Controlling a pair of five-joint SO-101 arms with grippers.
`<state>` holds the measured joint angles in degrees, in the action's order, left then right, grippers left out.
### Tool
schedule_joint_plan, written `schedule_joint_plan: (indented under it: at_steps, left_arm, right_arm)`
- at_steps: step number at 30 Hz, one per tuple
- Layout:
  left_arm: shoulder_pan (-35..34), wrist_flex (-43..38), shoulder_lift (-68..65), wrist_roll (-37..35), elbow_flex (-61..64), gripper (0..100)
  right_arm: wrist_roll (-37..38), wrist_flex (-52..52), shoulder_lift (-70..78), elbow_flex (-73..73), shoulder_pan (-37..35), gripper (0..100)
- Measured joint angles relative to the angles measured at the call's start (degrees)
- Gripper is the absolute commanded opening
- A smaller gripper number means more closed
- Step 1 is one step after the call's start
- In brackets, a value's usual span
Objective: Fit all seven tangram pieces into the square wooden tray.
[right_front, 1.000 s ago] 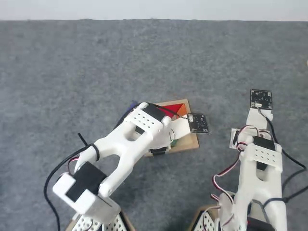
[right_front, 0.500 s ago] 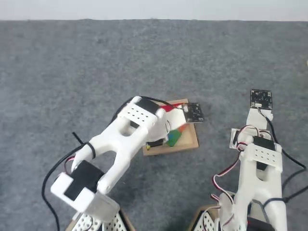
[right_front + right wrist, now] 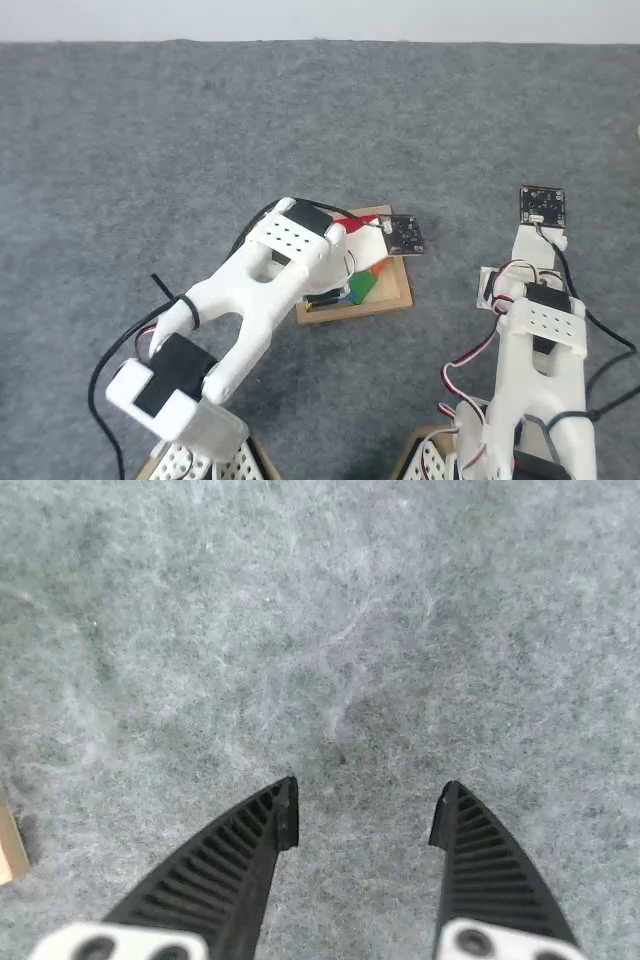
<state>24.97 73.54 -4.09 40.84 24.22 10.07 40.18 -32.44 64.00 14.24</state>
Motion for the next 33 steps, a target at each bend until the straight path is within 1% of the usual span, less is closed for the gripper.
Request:
schedule_joint_plan:
  at_steps: [9, 12, 13, 16, 18, 20, 23, 24, 31, 33]
  left_arm:
    - [0.0, 0.4, 0.0, 0.0, -0.6, 8]
    - [-2.3, -0.4, 0.0, -0.2, -1.3, 8]
    - [-3.8, -1.0, -0.1, -1.8, -2.8, 8]
    - [-10.5, -2.7, -0.1, -10.3, -6.9, 8]
    - [-15.6, -3.3, -0.1, -17.8, -8.2, 8]
    - [-20.0, -3.3, -0.1, -26.9, -8.4, 8]
    - [-21.6, -3.2, -0.1, -39.2, -8.4, 8]
    - [-21.6, -3.2, -0.1, -41.8, -8.4, 8]
    - [-21.5, -7.2, -0.1, -48.8, -2.9, 8]
    - [-21.5, -8.2, -0.1, -49.3, -1.8, 8]
  right_arm:
    - [0.0, 0.0, 0.0, 0.0, 0.0, 23.5]
    - [0.0, 0.0, 0.0, 0.0, 0.0, 23.5]
    - [0.0, 0.0, 0.0, 0.0, 0.0, 23.5]
    - [0.0, 0.0, 0.0, 0.0, 0.0, 23.5]
    - [0.0, 0.0, 0.0, 0.0, 0.0, 23.6]
    - [0.0, 0.0, 0.0, 0.0, 0.0, 23.6]
    - [0.0, 0.0, 0.0, 0.0, 0.0, 23.6]
    - [0.0, 0.0, 0.0, 0.0, 0.0, 23.6]
    - [-0.1, 0.0, 0.0, 0.0, -1.1, 23.5]
    - [-0.1, 0.0, 0.0, 0.0, -1.3, 23.5]
